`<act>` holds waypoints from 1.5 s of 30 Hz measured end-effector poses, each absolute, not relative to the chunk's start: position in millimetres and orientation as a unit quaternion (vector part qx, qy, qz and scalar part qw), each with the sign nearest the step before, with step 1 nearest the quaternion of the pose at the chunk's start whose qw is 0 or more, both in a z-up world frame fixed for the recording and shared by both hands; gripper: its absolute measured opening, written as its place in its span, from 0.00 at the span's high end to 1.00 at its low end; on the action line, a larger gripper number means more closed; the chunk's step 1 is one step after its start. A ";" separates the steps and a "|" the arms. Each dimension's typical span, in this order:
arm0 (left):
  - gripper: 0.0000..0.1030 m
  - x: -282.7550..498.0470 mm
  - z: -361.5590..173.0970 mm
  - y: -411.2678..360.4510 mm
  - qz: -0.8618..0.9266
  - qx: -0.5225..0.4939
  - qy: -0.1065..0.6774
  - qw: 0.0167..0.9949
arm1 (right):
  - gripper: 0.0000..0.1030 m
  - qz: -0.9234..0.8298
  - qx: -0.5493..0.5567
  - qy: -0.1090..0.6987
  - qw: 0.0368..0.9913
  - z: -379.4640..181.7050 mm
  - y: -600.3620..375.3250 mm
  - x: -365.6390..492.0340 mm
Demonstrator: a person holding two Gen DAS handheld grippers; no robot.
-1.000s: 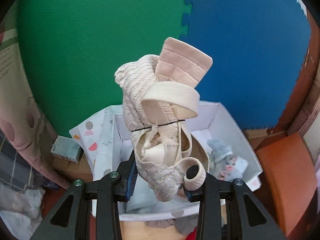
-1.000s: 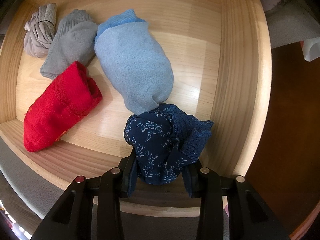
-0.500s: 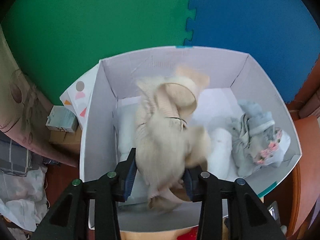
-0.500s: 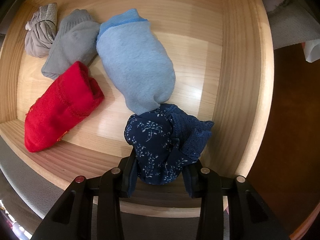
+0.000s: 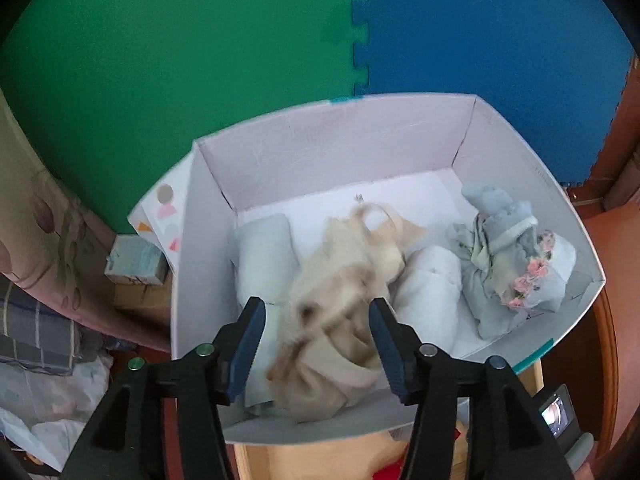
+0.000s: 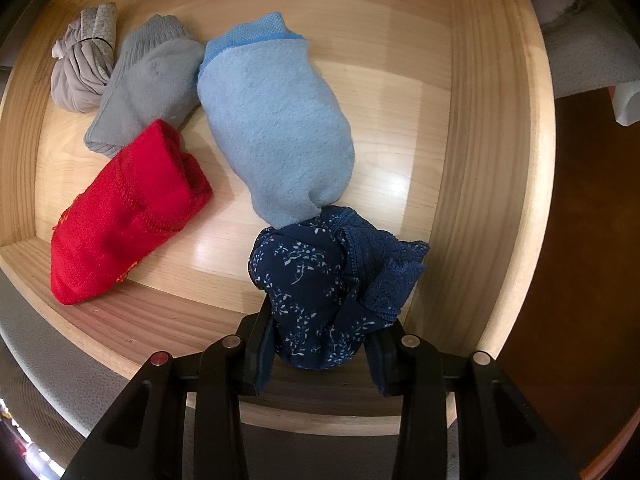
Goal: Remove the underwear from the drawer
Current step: 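Move the empty left gripper back over the drawer, then lift the navy floral underwear out of the drawer with the right gripper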
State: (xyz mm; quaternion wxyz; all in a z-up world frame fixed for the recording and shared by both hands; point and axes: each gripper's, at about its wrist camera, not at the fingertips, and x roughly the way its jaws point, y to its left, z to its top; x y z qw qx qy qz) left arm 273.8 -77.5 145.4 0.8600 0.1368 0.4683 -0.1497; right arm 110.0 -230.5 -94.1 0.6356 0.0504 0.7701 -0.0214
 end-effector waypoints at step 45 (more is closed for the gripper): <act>0.42 137.1 -6.1 10.5 -0.079 0.085 0.588 0.800 | 0.68 -0.034 0.040 0.773 0.632 -105.7 -225.9 114.7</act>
